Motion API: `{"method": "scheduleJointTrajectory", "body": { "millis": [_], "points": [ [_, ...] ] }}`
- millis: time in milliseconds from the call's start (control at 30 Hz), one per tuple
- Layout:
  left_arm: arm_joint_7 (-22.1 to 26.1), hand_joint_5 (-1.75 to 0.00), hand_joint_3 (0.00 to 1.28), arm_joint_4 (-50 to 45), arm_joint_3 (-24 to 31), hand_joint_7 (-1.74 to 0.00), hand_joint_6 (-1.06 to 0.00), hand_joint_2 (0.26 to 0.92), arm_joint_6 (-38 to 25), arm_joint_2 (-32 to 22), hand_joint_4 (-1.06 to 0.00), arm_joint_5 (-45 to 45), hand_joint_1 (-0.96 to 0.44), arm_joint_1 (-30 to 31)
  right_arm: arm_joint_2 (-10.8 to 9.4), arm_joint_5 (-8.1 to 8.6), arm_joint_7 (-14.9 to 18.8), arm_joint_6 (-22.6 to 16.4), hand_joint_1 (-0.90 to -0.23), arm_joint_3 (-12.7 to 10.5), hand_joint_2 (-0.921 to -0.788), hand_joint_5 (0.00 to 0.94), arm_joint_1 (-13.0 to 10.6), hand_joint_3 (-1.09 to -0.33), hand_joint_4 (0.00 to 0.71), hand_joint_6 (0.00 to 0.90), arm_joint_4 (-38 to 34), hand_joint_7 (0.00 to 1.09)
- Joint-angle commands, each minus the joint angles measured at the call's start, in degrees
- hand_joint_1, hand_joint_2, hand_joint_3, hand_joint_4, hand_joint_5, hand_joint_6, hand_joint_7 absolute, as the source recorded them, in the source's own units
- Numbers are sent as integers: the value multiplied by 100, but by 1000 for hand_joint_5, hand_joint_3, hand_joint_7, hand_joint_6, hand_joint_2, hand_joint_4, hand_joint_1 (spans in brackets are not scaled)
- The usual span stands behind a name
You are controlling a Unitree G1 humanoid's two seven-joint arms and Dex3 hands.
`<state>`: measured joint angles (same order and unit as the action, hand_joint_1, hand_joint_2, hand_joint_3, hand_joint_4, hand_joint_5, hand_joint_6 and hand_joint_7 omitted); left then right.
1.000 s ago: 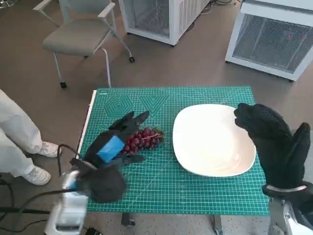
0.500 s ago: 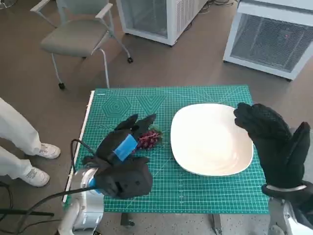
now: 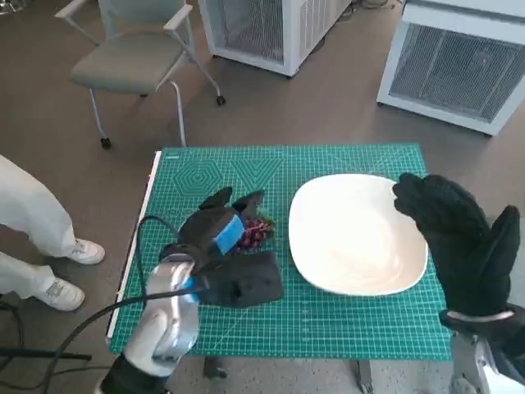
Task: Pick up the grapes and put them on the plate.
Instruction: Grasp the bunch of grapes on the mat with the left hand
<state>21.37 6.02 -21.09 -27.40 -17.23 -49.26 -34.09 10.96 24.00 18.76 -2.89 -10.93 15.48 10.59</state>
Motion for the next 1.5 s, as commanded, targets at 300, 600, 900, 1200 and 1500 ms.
{"method": "scheduleJointTrajectory", "body": {
  "millis": [300, 600, 900, 1200, 1500],
  "points": [
    [-371, 0, 4, 1807, -146, 0, -279, 754, -164, 244, -128, 127, -175, -935, -18, -29, -6, 25, -351, 6, -921, 814, -99, -602, 403, 221, -80, 1006],
    [-574, -1, 4, 3125, -162, -2, -268, 760, -65, 427, -128, 475, -135, -1505, -14, -41, -10, 7, -351, -3, -921, 813, -129, -602, 403, 222, -64, 1004],
    [-719, -1, 7, 3632, -276, -8, -282, 769, 82, 505, -130, 644, -116, -1638, -20, -66, -21, -9, -351, -1, -921, 813, -142, -602, 403, 223, -63, 1003],
    [-929, -5, 12, 4102, -300, -33, -350, 789, 569, 475, -143, 878, -40, -1705, -17, -73, -19, -2, -349, -11, -921, 812, -148, -602, 403, 224, -55, 1001],
    [-915, -4, 12, 4680, -452, -33, -382, 797, 705, 551, -150, 952, -36, -1980, -12, -84, -33, 15, -344, -7, -921, 810, -152, -604, 404, 225, -42, 999]
  ]
}}
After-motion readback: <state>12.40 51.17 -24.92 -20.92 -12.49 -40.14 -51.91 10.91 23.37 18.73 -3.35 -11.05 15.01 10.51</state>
